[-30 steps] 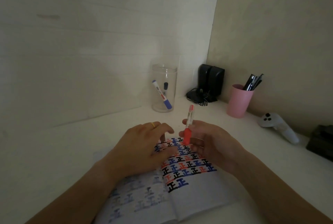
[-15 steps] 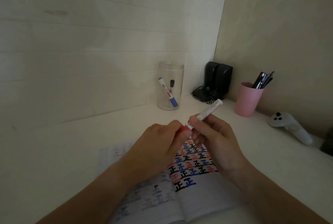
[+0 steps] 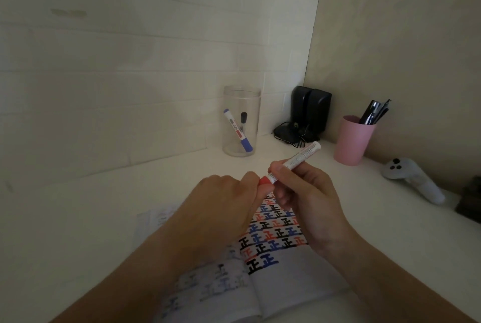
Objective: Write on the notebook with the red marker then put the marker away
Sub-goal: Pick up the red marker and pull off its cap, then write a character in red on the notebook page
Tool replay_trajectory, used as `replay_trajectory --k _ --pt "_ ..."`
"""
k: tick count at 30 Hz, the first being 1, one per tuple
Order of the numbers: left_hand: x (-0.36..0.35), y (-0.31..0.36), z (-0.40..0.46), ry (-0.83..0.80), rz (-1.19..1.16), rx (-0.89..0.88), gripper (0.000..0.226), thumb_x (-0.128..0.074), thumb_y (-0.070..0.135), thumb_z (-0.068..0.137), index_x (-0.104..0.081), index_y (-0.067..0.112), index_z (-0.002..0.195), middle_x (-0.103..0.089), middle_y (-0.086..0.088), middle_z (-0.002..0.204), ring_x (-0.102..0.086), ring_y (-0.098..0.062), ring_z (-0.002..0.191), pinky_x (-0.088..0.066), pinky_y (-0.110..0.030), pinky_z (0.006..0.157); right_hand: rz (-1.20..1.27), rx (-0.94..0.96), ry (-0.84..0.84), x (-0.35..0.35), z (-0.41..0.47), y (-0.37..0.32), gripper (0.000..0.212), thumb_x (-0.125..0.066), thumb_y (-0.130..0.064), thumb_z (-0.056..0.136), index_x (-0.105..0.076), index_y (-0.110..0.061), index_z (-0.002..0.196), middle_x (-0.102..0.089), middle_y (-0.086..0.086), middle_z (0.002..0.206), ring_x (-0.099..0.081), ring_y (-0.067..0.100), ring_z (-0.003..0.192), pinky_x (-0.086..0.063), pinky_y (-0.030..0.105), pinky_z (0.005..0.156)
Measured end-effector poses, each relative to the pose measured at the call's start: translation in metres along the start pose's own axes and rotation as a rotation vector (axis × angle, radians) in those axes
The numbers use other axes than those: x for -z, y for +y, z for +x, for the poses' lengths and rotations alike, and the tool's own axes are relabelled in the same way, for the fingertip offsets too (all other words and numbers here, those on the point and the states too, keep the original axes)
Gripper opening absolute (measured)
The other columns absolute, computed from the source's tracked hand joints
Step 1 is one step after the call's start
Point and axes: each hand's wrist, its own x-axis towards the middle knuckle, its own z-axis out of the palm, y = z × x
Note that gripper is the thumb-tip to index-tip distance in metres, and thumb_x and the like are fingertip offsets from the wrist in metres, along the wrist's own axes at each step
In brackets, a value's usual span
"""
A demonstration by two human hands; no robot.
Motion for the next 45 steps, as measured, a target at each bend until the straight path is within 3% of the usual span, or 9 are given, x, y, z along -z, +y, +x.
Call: replay_trajectory --k 3,7,8,10,13,16,24,37,45 --pt "-0.004 0.008 0.003 0.034 -0.194 0.055 0.047 -0.004 0.052 0.099 -0.042 0.024 0.092 -0.049 0.004 0.066 -0.044 -0.013 0.048 -0.045 -0.032 0.056 0.001 -0.010 0.054 -0.007 -0.001 0.004 0.026 -0.066 -0.022 0.093 -0.069 0.002 0.081 -0.053 0.008 0.057 -0.044 0.015 0.050 -0.040 0.022 0.049" --pt "0.012 0.001 -0.002 -0.316 -1.541 0.333 0.046 -0.033 0.047 0.102 -0.038 0.022 0.063 -0.029 0.007 0.041 -0.023 -0.011 0.033 -0.014 -0.028 0.041 0.178 -0.047 0.071 -0.001 0.003 -0.003 0.023 -0.061 -0.019 0.095 -0.068 -0.004 0.079 -0.053 0.006 0.057 -0.045 0.015 0.051 -0.039 0.025 0.051" --pt "0.017 -0.007 -0.005 -0.305 -1.671 0.339 0.047 -0.034 0.046 0.101 -0.037 0.021 0.062 -0.026 0.009 0.039 -0.020 -0.009 0.032 -0.011 -0.027 0.040 0.219 -0.056 0.113 0.006 0.007 -0.006 0.022 -0.060 -0.019 0.096 -0.069 -0.006 0.080 -0.054 0.006 0.059 -0.046 0.014 0.052 -0.039 0.027 0.054" --pt "0.021 -0.019 -0.007 -0.127 -1.490 0.323 0.049 -0.034 0.046 0.101 -0.036 0.018 0.061 -0.026 0.007 0.042 -0.019 -0.010 0.036 -0.015 -0.022 0.039 0.174 -0.056 0.175 0.020 0.010 -0.005 0.021 -0.061 -0.019 0.095 -0.071 -0.006 0.081 -0.057 0.006 0.060 -0.048 0.013 0.054 -0.039 0.029 0.056" --pt "0.011 -0.026 -0.011 0.170 -0.777 0.207 0.050 -0.033 0.047 0.101 -0.043 0.012 0.066 -0.042 0.002 0.056 -0.034 -0.014 0.050 -0.031 -0.022 0.053 -0.018 -0.044 0.144 0.020 0.007 0.006 0.015 -0.067 -0.016 0.092 -0.073 -0.004 0.086 -0.061 0.006 0.060 -0.051 0.015 0.054 -0.043 0.030 0.055" --pt "-0.002 -0.025 -0.014 0.077 -0.385 0.114 0.036 -0.036 0.046 0.101 -0.050 0.016 0.089 -0.060 0.001 0.085 -0.054 -0.016 0.080 -0.041 -0.030 0.075 -0.104 0.016 0.153 0.013 0.004 0.001 0.007 -0.067 -0.010 0.091 -0.073 -0.005 0.091 -0.065 0.005 0.063 -0.056 0.014 0.056 -0.048 0.030 0.056" --pt "-0.001 -0.025 -0.017 -0.164 -0.194 -0.076 0.032 -0.056 0.059 0.087 -0.036 0.037 0.074 -0.047 0.016 0.081 -0.047 -0.004 0.077 -0.037 -0.027 0.072 -0.292 0.066 0.068 0.012 -0.024 -0.055 0.014 -0.064 -0.015 0.089 -0.069 -0.009 0.077 -0.059 0.003 0.056 -0.050 0.013 0.052 -0.043 0.026 0.051" --pt "-0.022 -0.022 -0.010 -0.135 -0.041 -0.073 0.040 -0.054 0.069 0.082 -0.049 0.030 0.085 -0.053 0.010 0.083 -0.049 -0.012 0.081 -0.041 -0.032 0.075 -0.447 -0.096 0.075 0.024 -0.065 0.005 0.013 -0.071 0.004 0.081 -0.075 -0.007 0.078 -0.064 0.015 0.058 -0.056 0.019 0.052 -0.047 0.031 0.048" --pt "-0.025 -0.025 -0.011 -0.098 -0.046 -0.145 0.041 -0.052 0.069 0.082 -0.038 0.032 0.072 -0.044 0.014 0.074 -0.048 -0.013 0.078 -0.040 -0.033 0.074 -0.572 -0.073 0.107 0.026 -0.068 0.005 0.010 -0.070 -0.003 0.079 -0.073 -0.010 0.072 -0.067 -0.001 0.056 -0.058 0.011 0.054 -0.044 0.028 0.055"
